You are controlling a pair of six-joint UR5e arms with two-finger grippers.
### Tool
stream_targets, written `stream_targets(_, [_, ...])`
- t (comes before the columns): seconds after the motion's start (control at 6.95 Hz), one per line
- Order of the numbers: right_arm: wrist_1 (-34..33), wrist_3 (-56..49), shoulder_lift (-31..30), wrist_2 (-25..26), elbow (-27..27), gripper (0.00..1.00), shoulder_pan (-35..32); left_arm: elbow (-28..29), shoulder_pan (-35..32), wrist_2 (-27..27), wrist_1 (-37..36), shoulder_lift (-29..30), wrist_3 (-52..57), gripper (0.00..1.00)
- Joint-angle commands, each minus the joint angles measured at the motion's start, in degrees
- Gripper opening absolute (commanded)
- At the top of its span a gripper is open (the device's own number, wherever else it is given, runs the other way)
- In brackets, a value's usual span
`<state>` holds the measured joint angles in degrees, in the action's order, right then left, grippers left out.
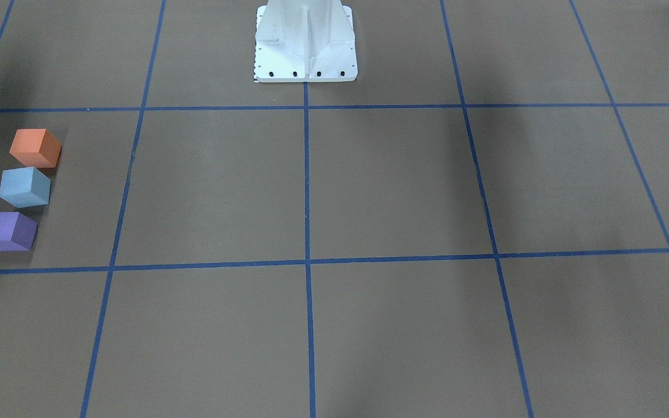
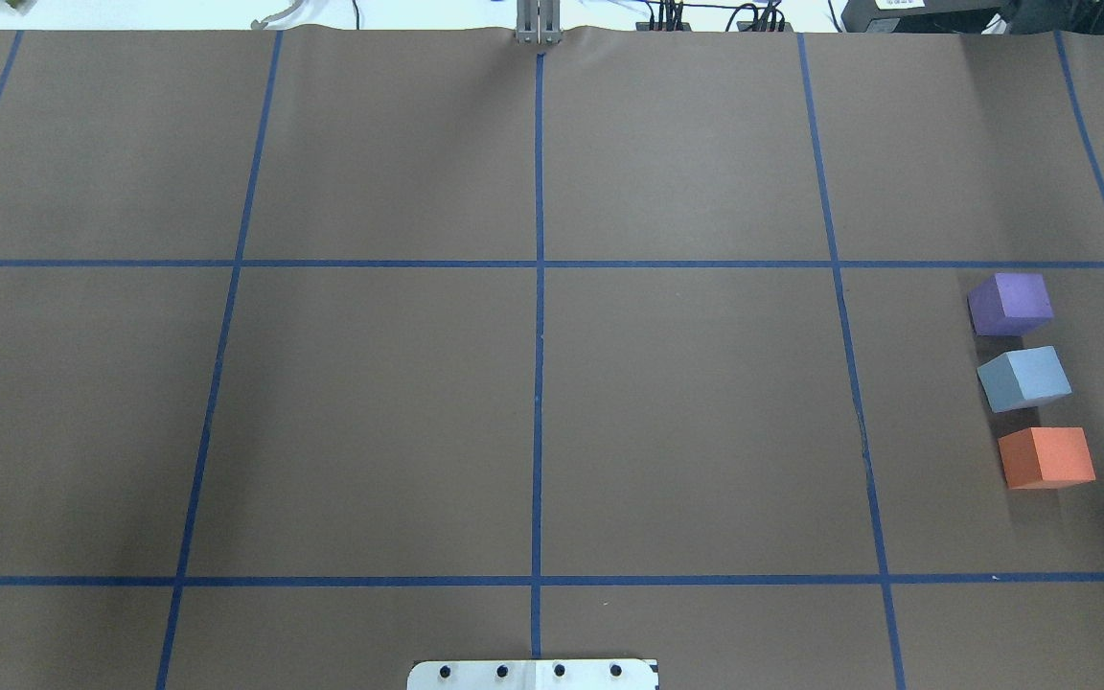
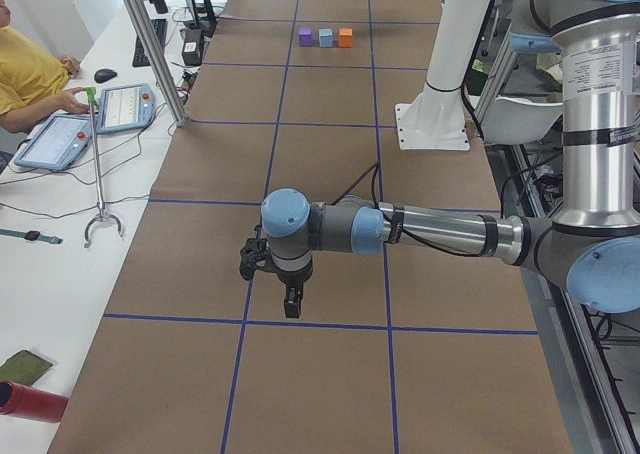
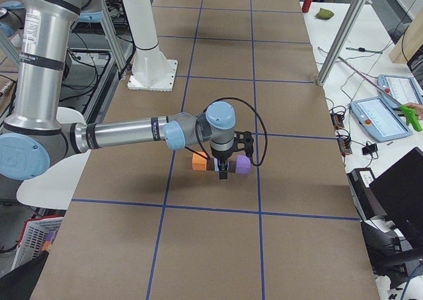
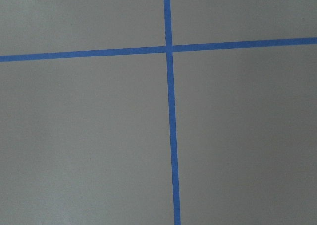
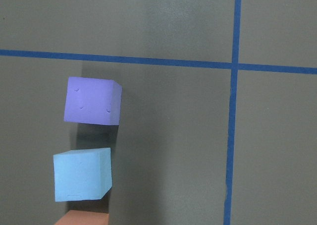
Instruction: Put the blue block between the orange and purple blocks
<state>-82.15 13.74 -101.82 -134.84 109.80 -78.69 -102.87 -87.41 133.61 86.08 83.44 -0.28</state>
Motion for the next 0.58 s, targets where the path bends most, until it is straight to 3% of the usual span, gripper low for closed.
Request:
stream_targets(0.0, [-0.11,-0.29,0.04,-0.43,-0.89,1.00,1.61,-0.13,-0.04,0.33,0.05,0.06,0.11,1.00])
stream_targets(0.43, [-3.34,-4.33,3.45,-0.34,-3.36,1.00,0.82,-0.22,-0.04,0.33,0.05,-0.03,0.11,1.00])
